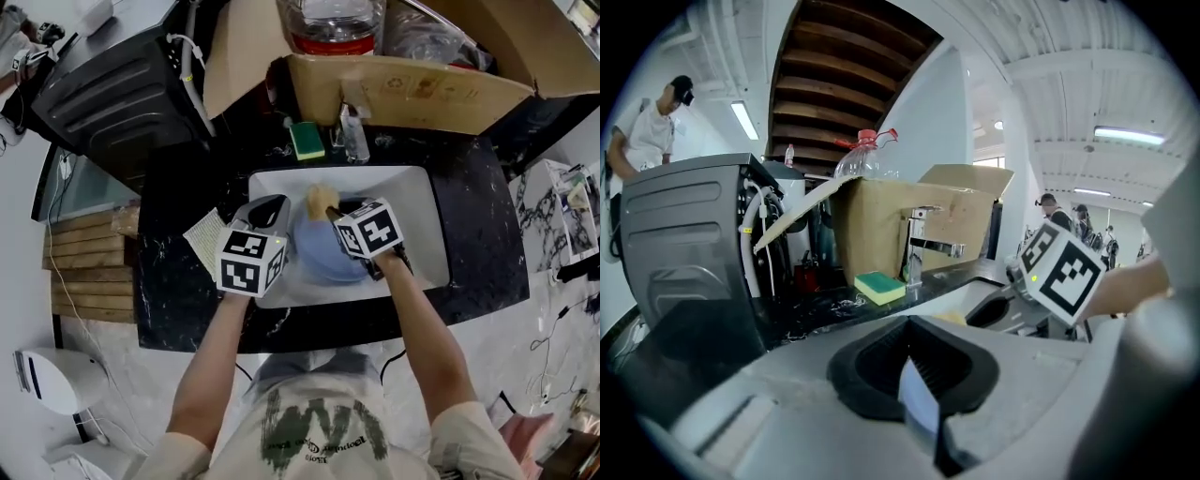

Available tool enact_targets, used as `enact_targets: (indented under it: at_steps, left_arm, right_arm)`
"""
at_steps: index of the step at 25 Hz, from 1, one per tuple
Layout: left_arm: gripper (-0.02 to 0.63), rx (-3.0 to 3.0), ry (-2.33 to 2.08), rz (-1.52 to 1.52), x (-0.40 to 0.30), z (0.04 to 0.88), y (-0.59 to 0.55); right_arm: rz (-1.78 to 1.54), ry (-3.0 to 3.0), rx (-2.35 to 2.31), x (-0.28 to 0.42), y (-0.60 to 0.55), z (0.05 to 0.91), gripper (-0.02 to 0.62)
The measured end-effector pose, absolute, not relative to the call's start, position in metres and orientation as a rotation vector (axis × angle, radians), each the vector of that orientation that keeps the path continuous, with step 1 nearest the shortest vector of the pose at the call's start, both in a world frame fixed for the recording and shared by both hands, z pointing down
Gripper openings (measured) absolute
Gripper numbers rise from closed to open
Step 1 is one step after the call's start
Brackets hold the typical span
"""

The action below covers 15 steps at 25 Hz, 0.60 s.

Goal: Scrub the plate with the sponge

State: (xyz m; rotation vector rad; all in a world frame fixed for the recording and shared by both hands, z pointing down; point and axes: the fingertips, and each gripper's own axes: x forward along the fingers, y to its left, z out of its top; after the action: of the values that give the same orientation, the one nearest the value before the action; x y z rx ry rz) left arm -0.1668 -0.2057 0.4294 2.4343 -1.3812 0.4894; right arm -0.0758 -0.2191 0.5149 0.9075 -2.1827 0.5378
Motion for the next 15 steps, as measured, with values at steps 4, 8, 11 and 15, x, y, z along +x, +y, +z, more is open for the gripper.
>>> enact_targets:
  at_steps: [4, 8, 11, 15]
  left_arm:
    - [0.003, 2.417, -1.378, 0.499, -0.166, 0.436, -0.208]
    - [0.003, 2.408, -1.399, 0.511, -0.162, 0.439, -0.213]
    - [0.003, 2.392, -1.421, 0.515, -0.159, 0.442, -0.217]
    - [0.003, 2.359, -1.455, 0.534, -0.159, 0.448, -0.221]
  right_arm:
    - [0.608, -2.161, 0.864, -0.081, -0.219, 0.532, 0.063]
    - [0.660, -2.140, 0.805, -0.081, -0.221, 0.549, 0.063]
    - [0.689, -2.141, 0.767, -0.084, -0.220, 0.559, 0.063]
    - [0.721, -2.148, 0.699, -0.096, -0.217, 0.572, 0.063]
